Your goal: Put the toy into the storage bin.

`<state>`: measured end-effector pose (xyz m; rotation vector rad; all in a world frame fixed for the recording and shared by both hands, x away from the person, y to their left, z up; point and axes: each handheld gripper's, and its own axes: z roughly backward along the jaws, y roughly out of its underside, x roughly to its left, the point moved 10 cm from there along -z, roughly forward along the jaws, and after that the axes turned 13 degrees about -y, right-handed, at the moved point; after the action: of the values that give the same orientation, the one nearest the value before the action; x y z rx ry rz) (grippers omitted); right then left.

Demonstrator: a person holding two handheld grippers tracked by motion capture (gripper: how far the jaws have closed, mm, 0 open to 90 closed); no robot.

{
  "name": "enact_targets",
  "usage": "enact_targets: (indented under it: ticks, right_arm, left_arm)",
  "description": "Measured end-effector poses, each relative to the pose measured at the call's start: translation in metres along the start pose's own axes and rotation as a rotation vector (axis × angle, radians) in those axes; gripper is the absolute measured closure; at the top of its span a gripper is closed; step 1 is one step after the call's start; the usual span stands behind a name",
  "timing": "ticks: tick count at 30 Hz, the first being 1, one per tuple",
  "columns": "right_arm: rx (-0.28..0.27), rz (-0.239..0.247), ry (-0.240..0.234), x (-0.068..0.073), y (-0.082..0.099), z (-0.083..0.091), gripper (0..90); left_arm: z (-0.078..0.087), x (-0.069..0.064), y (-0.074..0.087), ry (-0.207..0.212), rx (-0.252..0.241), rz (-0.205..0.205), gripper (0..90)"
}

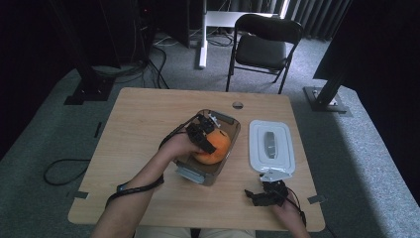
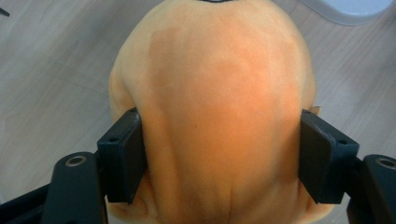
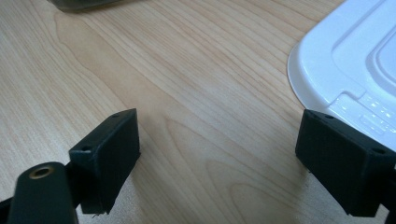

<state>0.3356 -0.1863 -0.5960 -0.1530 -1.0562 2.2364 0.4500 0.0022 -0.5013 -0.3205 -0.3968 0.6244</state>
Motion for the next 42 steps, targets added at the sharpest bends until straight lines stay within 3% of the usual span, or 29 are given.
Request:
enact_targets:
  ticks: [10, 18, 22, 32, 37, 42]
  right_arm:
    - [0.001, 0.001, 0.001, 0.000, 0.000, 0.000, 13.3]
    - [0.001, 0.002, 0.002, 0.000, 0.000, 0.000, 13.2]
    - [0.001, 0.001, 0.002, 0.000, 0.000, 0.000, 13.2]
    - [0.000, 0.001, 0.002, 0.000, 0.000, 0.000, 13.2]
    - [0.000, 0.000, 0.003, 0.000, 0.000, 0.000, 13.2]
    - [0.000, -0.001, 0.003, 0.000, 0.000, 0.000, 13.2]
  left_arm:
    - [0.005, 0.000, 0.000, -0.002, -0.009, 0.005, 17.9]
    - [0.020, 0.009, -0.003, 0.031, -0.073, 0.052, 9.7]
    - [0.023, 0.008, 0.001, 0.060, -0.077, 0.049, 1.4]
    - [0.034, 0.008, 0.007, 0.054, -0.109, 0.052, 1.5]
    - [0.045, 0.012, 0.016, 0.068, -0.137, 0.082, 2.0]
    - [0.049, 0.018, 0.026, 0.050, -0.145, 0.094, 2.1]
